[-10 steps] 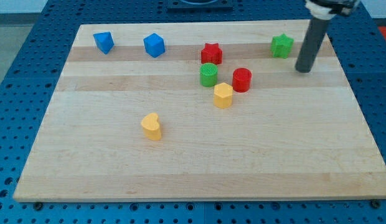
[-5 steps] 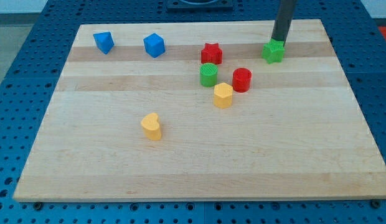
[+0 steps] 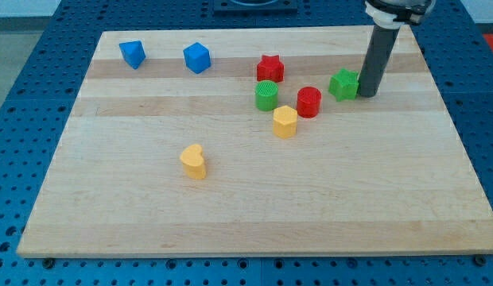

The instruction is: Move yellow heart to the right side of the yellow hexagon

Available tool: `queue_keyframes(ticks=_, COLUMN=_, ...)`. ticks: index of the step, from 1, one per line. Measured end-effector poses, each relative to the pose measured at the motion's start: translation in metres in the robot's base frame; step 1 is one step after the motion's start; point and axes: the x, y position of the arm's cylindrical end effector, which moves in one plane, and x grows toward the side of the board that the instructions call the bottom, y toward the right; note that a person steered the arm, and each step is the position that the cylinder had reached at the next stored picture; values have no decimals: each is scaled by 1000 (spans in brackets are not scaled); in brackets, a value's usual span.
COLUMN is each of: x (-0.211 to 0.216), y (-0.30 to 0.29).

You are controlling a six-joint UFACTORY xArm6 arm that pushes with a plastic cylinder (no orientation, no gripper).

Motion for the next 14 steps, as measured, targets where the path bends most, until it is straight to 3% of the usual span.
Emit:
queue_keyframes(ticks=3, x=-18, y=-23)
queue_keyframes(ticks=6, x=14, y=-36)
queue_keyframes(ticks=9, x=1, y=-71)
queue_keyframes(ticks=11, x=1, y=-62)
queue_keyframes(ticks=12, x=-20, y=-33)
queue_keyframes(ticks=13, x=-69, y=-25)
queue_keyframes(ticks=14, x=-109, y=-62)
